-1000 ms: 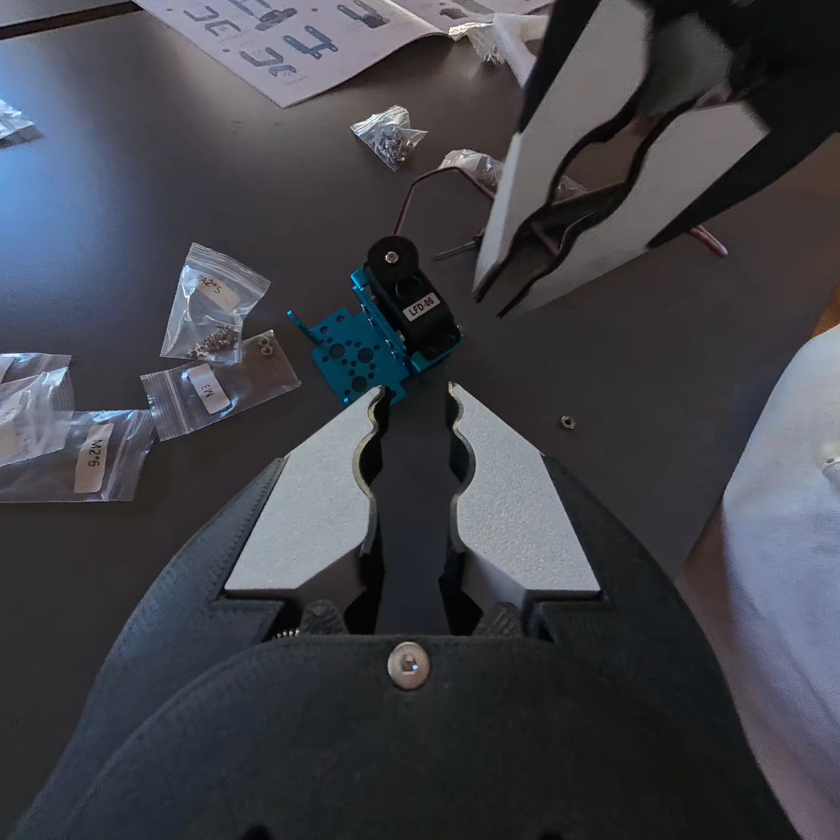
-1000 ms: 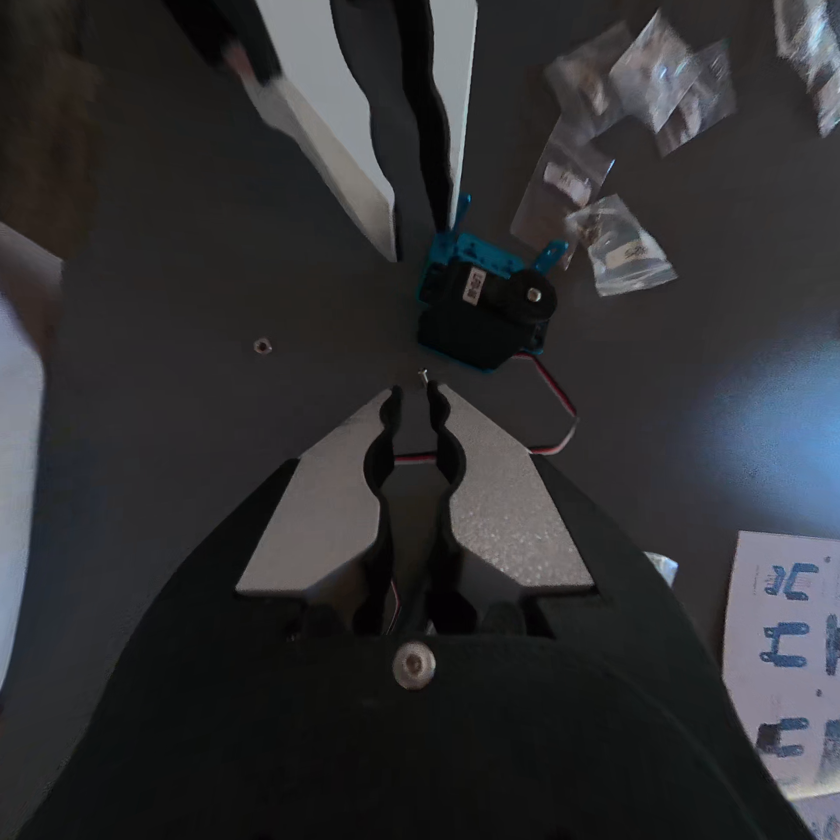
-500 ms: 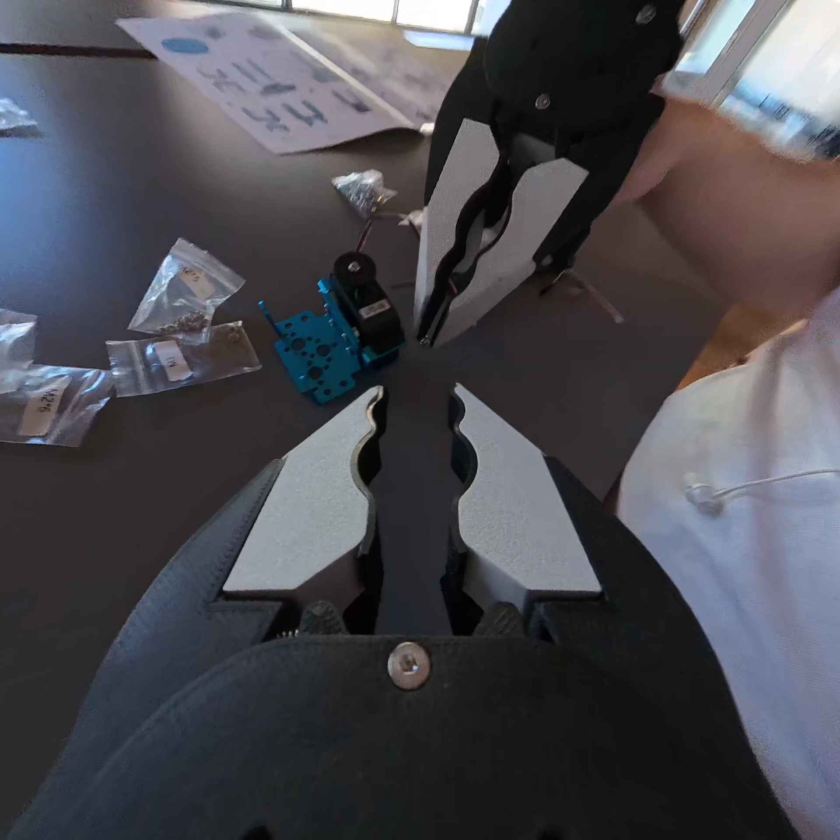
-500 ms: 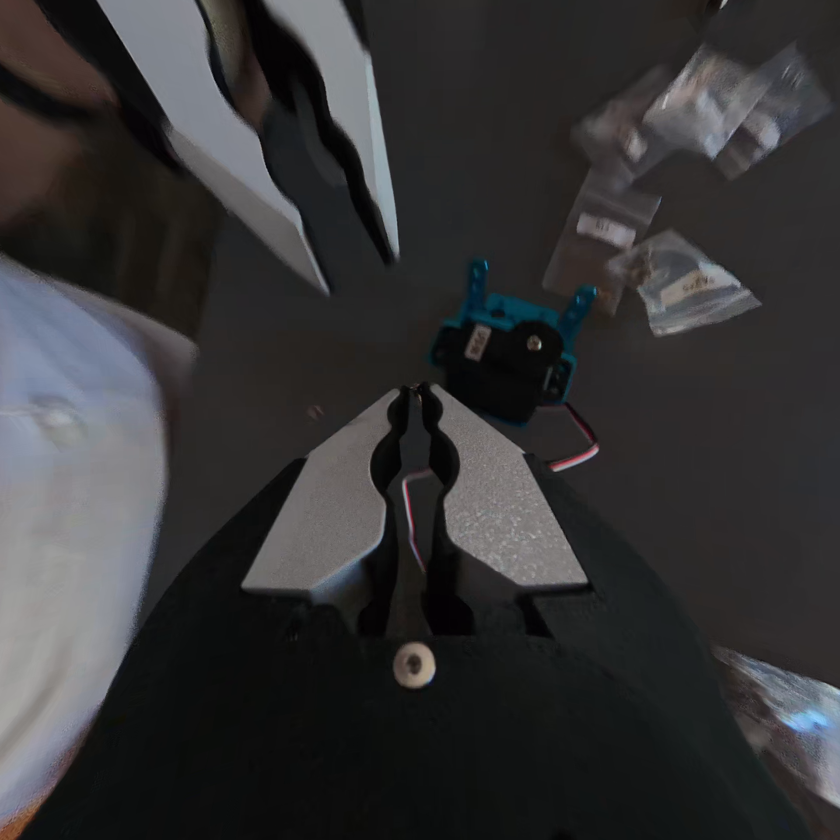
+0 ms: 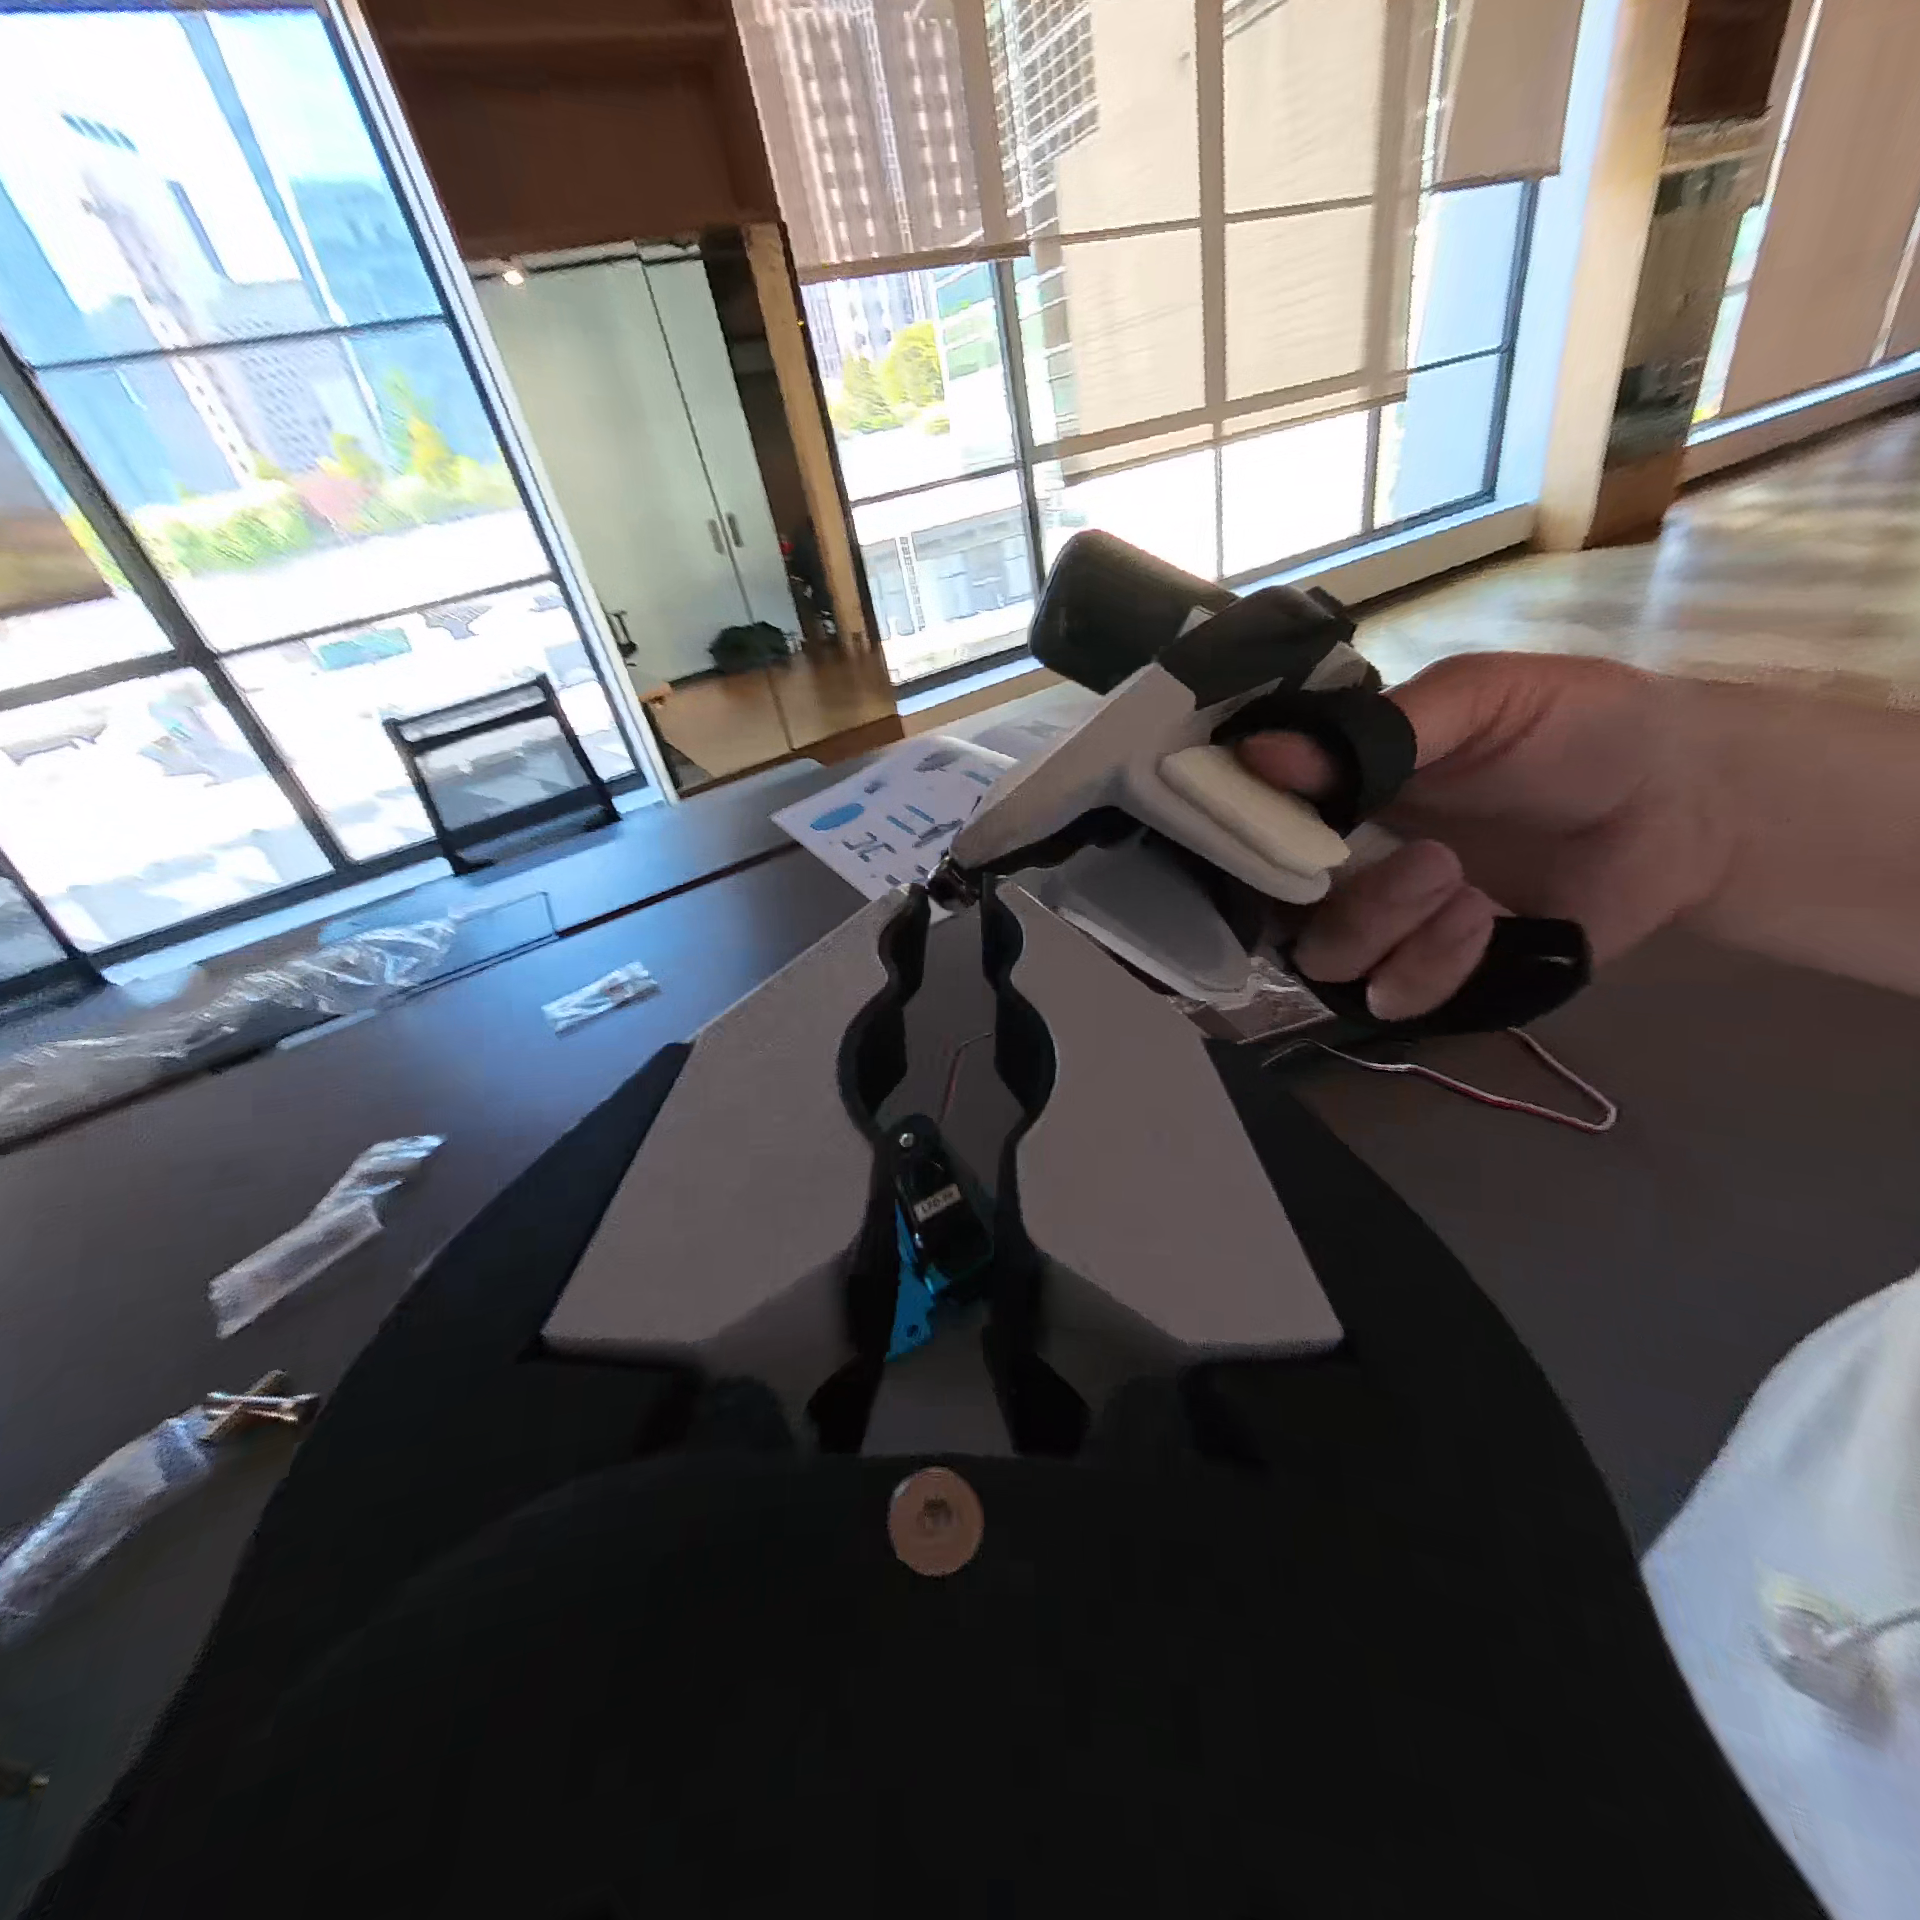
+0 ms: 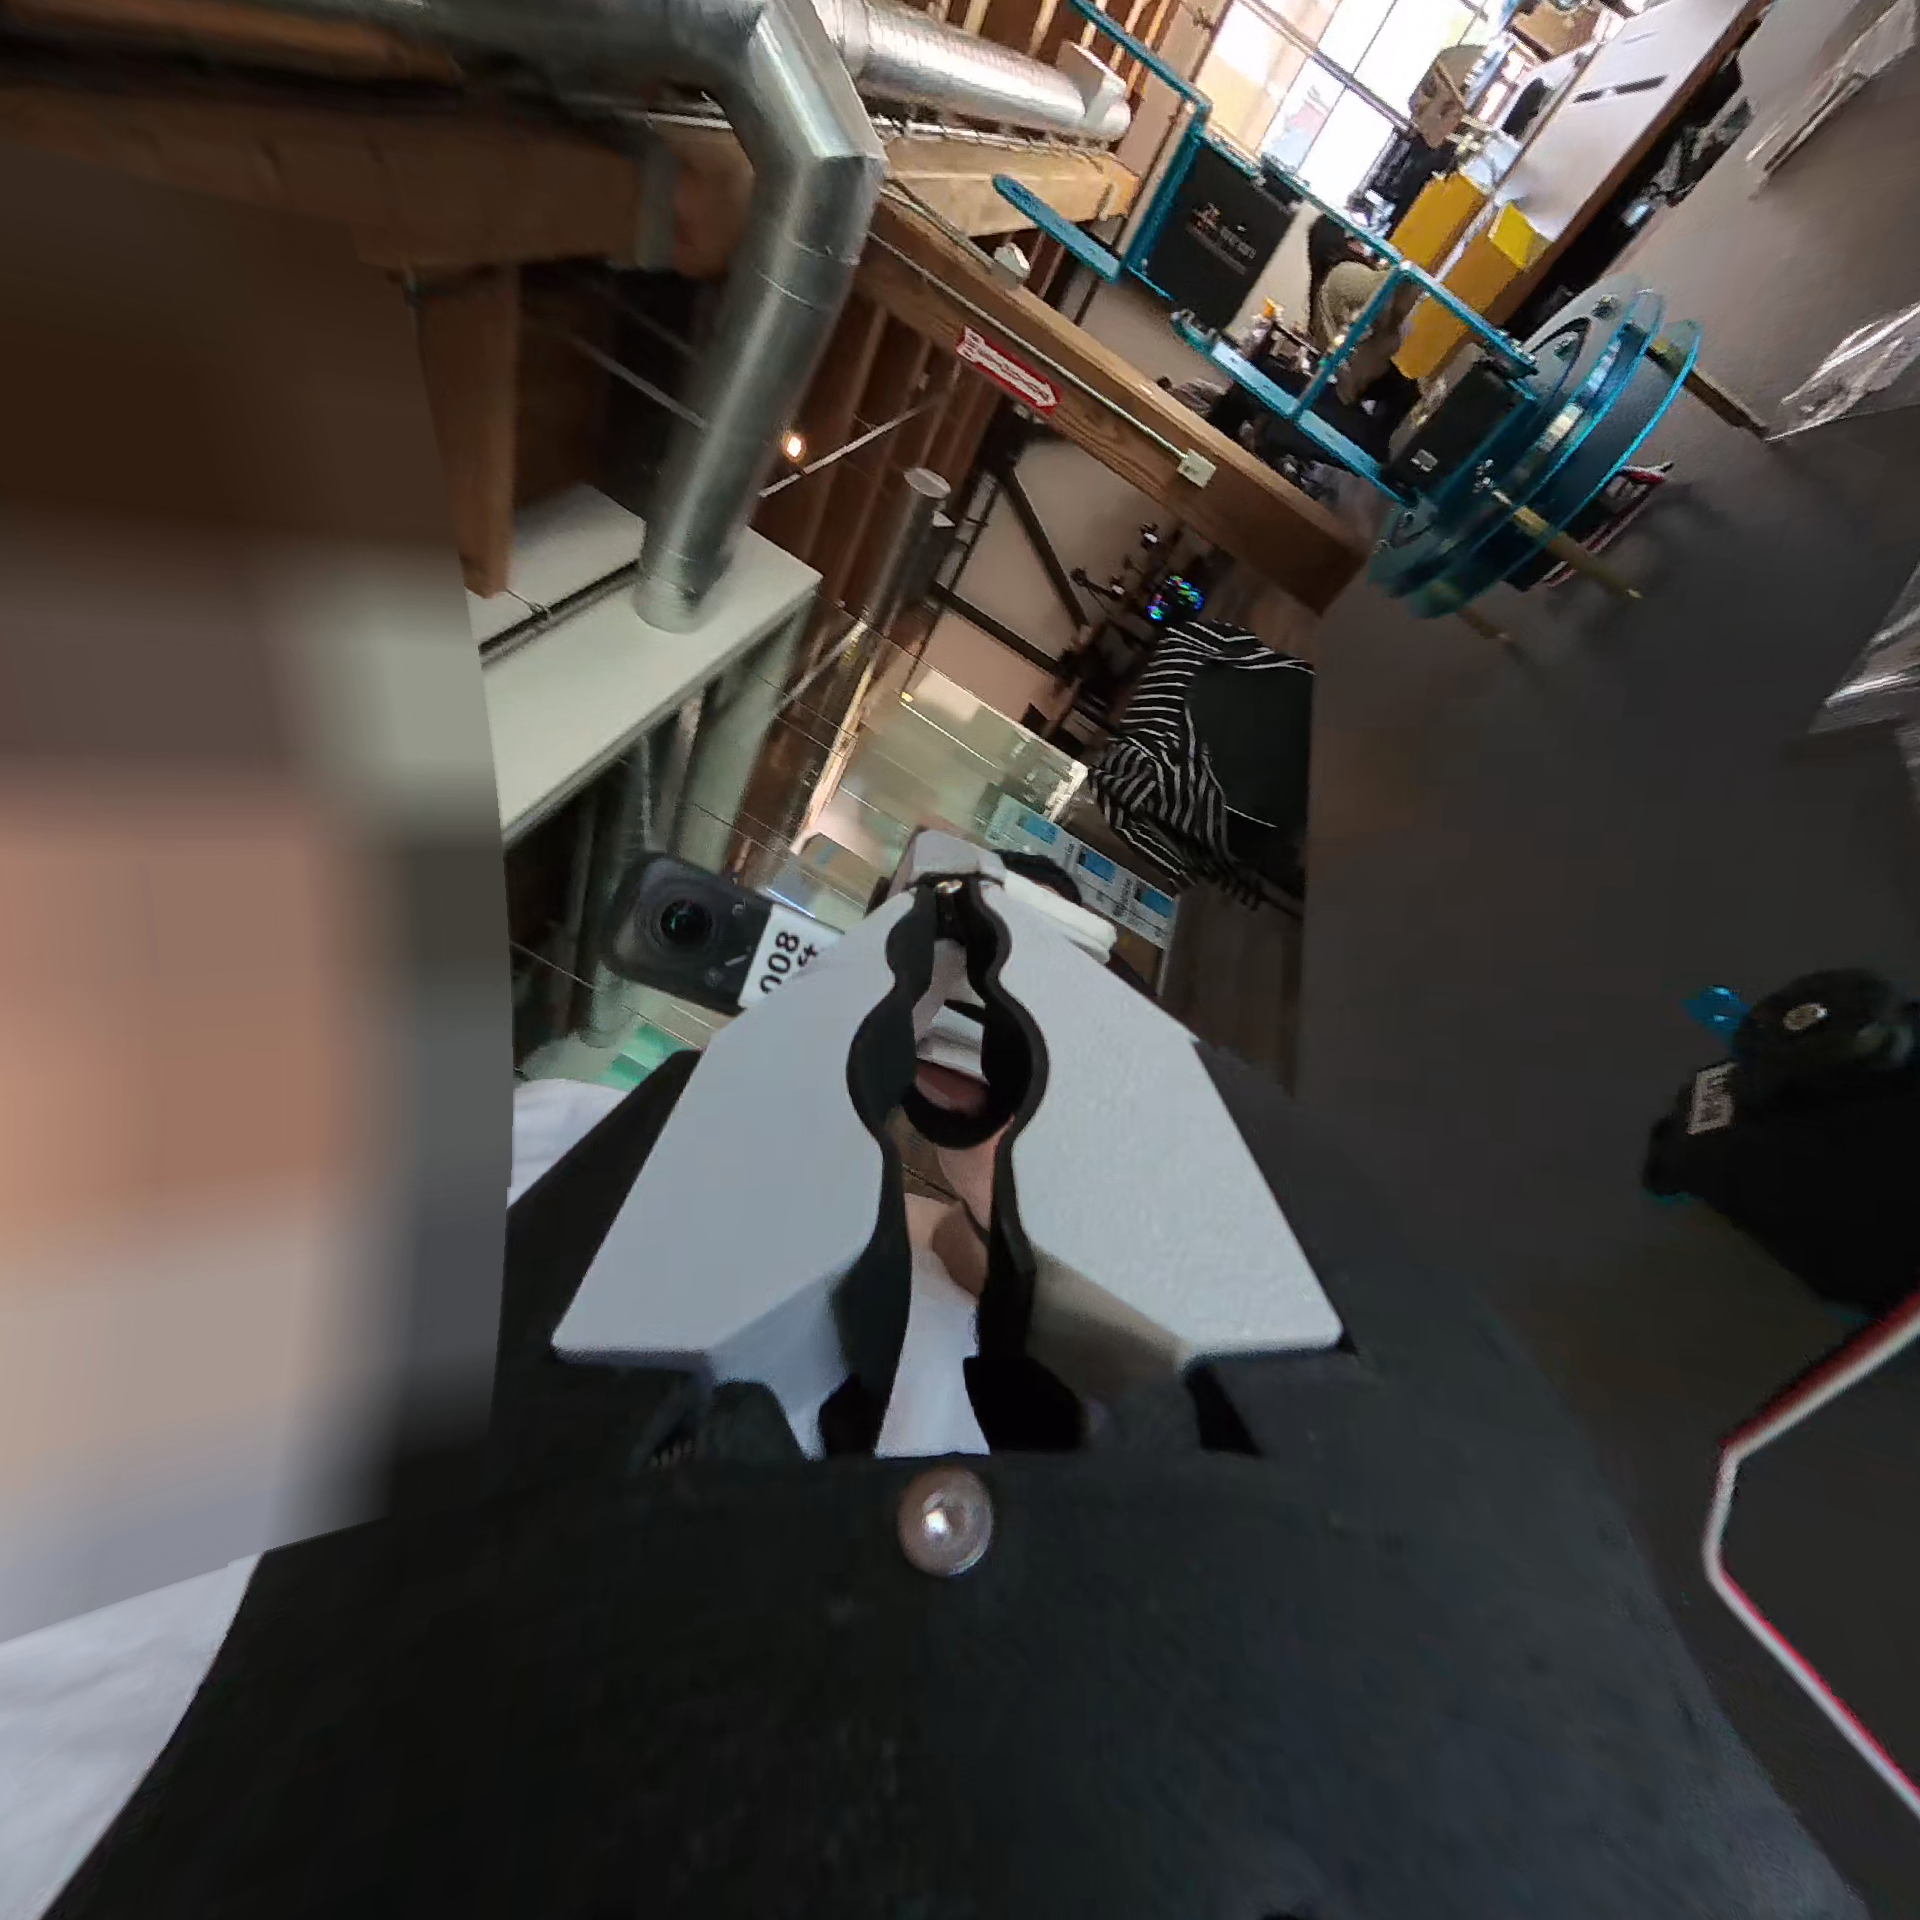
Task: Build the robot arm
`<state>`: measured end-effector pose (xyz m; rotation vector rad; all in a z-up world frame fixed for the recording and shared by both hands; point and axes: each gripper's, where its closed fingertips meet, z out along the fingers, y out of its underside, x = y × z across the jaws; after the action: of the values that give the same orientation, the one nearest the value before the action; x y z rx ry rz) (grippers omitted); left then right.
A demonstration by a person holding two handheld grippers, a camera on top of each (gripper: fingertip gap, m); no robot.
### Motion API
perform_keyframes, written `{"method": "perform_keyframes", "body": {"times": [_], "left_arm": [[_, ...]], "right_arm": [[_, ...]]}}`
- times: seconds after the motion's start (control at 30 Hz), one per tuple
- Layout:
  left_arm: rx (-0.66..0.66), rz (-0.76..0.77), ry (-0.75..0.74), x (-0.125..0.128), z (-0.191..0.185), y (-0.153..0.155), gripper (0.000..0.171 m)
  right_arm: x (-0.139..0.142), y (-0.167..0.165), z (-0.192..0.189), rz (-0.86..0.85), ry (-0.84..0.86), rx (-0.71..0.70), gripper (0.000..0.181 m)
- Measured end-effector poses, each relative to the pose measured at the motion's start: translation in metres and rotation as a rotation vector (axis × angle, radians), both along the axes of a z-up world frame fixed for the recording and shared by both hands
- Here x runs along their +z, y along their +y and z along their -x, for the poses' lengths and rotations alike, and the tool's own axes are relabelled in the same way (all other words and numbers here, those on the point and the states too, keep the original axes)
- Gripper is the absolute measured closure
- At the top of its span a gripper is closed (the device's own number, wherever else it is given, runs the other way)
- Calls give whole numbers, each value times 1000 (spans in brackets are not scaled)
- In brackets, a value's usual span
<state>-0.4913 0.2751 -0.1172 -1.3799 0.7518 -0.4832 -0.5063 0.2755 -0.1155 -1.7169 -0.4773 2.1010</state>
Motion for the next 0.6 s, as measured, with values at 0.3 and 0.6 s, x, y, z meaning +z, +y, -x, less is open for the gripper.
{"method": "perform_keyframes", "body": {"times": [0.3, 0.6], "left_arm": [[-76, 93, -35, -4, -9, -11, 169], [-319, 134, -12, -6, -24, -47, 169]], "right_arm": [[-6, -10, -15, -54, -62, 25, 177], [-6, -38, -36, -1075, -340, 187, 163]]}}
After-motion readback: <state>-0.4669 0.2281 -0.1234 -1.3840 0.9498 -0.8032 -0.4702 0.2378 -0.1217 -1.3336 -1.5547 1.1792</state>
